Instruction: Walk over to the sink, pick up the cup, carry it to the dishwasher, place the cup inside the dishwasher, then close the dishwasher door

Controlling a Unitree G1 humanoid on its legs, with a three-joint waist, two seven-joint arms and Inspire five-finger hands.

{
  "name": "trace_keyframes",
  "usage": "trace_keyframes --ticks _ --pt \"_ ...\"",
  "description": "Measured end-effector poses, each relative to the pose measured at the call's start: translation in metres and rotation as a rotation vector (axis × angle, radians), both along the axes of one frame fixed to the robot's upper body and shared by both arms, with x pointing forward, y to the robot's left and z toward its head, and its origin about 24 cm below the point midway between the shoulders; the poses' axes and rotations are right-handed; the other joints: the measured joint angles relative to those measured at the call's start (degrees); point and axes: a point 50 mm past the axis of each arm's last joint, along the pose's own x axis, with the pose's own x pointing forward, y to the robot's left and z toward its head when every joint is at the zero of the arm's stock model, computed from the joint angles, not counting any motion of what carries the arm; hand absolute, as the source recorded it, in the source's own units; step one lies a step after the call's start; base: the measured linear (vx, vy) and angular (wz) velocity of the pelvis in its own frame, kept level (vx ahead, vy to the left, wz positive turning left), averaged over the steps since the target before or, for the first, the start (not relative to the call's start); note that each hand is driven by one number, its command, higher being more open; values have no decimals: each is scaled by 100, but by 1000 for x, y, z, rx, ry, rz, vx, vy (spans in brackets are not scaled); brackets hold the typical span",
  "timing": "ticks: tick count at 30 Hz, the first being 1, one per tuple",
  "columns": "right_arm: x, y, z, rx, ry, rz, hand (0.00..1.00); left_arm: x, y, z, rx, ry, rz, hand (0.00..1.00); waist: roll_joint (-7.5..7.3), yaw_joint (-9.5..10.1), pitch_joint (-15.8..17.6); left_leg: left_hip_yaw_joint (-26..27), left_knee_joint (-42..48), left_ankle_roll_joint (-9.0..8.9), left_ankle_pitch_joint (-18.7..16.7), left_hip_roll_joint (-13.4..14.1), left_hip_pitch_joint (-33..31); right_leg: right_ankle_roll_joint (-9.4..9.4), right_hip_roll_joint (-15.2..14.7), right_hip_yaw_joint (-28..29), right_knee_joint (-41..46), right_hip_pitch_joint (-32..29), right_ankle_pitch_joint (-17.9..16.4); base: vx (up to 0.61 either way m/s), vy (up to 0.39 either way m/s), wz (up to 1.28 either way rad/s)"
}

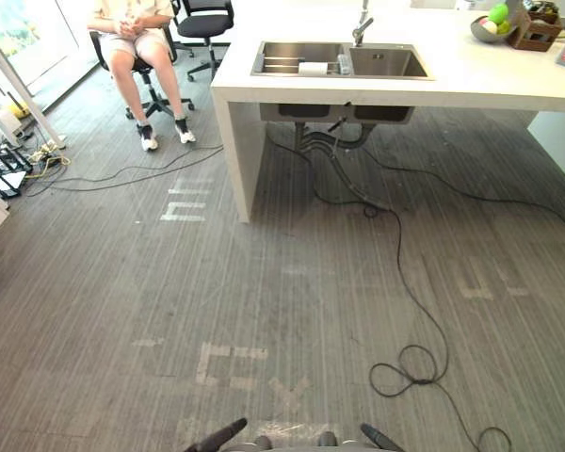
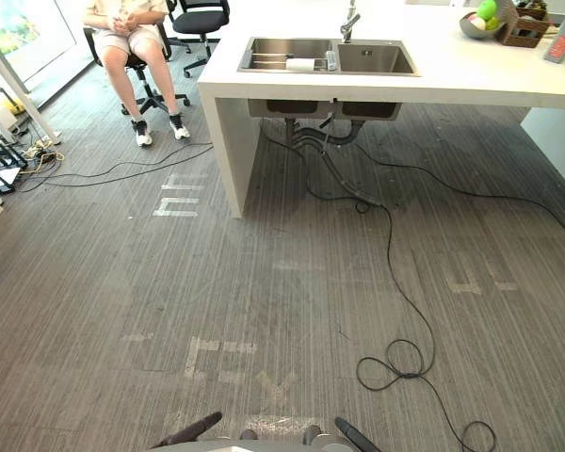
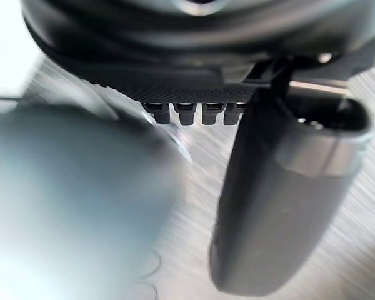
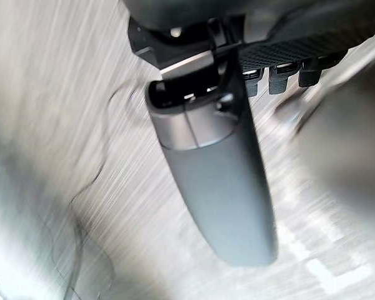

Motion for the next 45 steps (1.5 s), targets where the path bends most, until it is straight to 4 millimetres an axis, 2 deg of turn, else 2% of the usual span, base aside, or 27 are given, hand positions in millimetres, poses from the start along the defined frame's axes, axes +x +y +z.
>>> trace_keyframes --ticks 2,3,5,7,10,13,17,22,28,33,37,39,41,42,43,44,45 --pt "29 0 8 -17 -99 30 100 10 0 3 8 -46 -6 100 -2 -1 41 1 -34 -32 21 1 0 12 0 -21 -16 -1 6 0 0 0" --pt "37 1 10 -23 -126 45 100 12 0 4 10 -55 -9 100 -7 -1 54 -1 -40 -38 25 1 1 16 -1 -26 -17 -1 7 -26 -20 5" --pt "65 3 20 -69 -223 145 100 22 -2 8 18 -99 -26 100 -21 11 87 -28 -72 -74 56 -5 0 28 -11 -86 -20 3 5 -28 -16 11" --pt "78 4 25 -100 -263 208 100 32 -10 11 33 -128 -62 100 -27 28 98 -85 -121 -100 97 -23 1 41 -32 -180 -29 21 -1 -21 -9 22" --pt "92 6 31 -122 -304 273 100 45 -19 13 145 -136 -163 100 -28 51 129 -144 -138 -104 108 -36 44 89 -51 -277 -36 99 -21 -7 -2 16" --pt "92 7 31 -139 -302 298 100 48 -16 15 295 -113 -198 100 -27 51 144 -148 -178 -104 107 -37 98 136 -58 -328 -28 144 -52 -1 -1 6" --pt "78 5 23 -191 -227 335 100 48 -7 17 479 -91 -251 100 -25 49 166 -149 -194 -104 107 -54 132 203 -85 -380 -1 195 -96 9 7 9" --pt "69 3 20 -218 -229 332 100 58 -5 26 660 -183 -309 100 -22 49 170 -140 -196 -104 107 -84 158 254 -140 -412 96 196 -133 -1 8 3" --pt "67 2 21 -240 -264 311 100 65 -7 35 702 -269 -304 100 -29 55 174 -63 -191 -94 102 -132 206 245 -201 -357 191 194 -138 -41 16 -4" --pt "54 6 17 -217 -244 300 100 50 -6 29 691 -230 -305 100 -38 56 179 23 -207 96 74 -146 252 181 -212 -311 274 184 -177 -45 11 -7" --pt "41 12 11 -178 -206 271 100 34 -6 23 652 -185 -282 100 -54 63 187 83 -228 155 57 -150 254 174 -215 -286 296 153 -184 -12 3 -6" --pt "39 13 10 -163 -197 256 100 31 -7 21 609 -174 -257 100 -87 69 208 192 -219 202 22 -159 254 190 -280 -257 556 25 -315 6 3 -4" --pt "36 12 9 -141 -191 212 100 31 -8 19 584 -168 -256 100 -137 62 233 329 -142 293 -41 -175 284 309 -413 -264 1085 -140 -572 25 42 0" --pt "35 13 8 -118 -187 169 100 32 -9 19 558 -174 -250 100 -167 61 249 379 -41 355 -131 -188 302 511 -539 -289 1670 -373 -717 14 47 -13" --pt "35 13 8 -111 -187 159 100 33 -10 19 546 -176 -241 100 -174 63 252 418 7 367 -169 -184 302 526 -590 -304 1981 -525 -728 6 76 -29" --pt "38 13 9 -111 -196 154 100 32 -8 19 527 -175 -223 100 -197 66 251 521 93 419 -218 -180 305 527 -715 -313 2716 -867 -729 6 90 -35" --pt "43 11 11 -122 -215 155 100 31 -7 18 511 -171 -198 100 -288 59 277 560 264 467 -341 -203 308 467 -904 -357 3488 -1174 -730 5 75 -32"
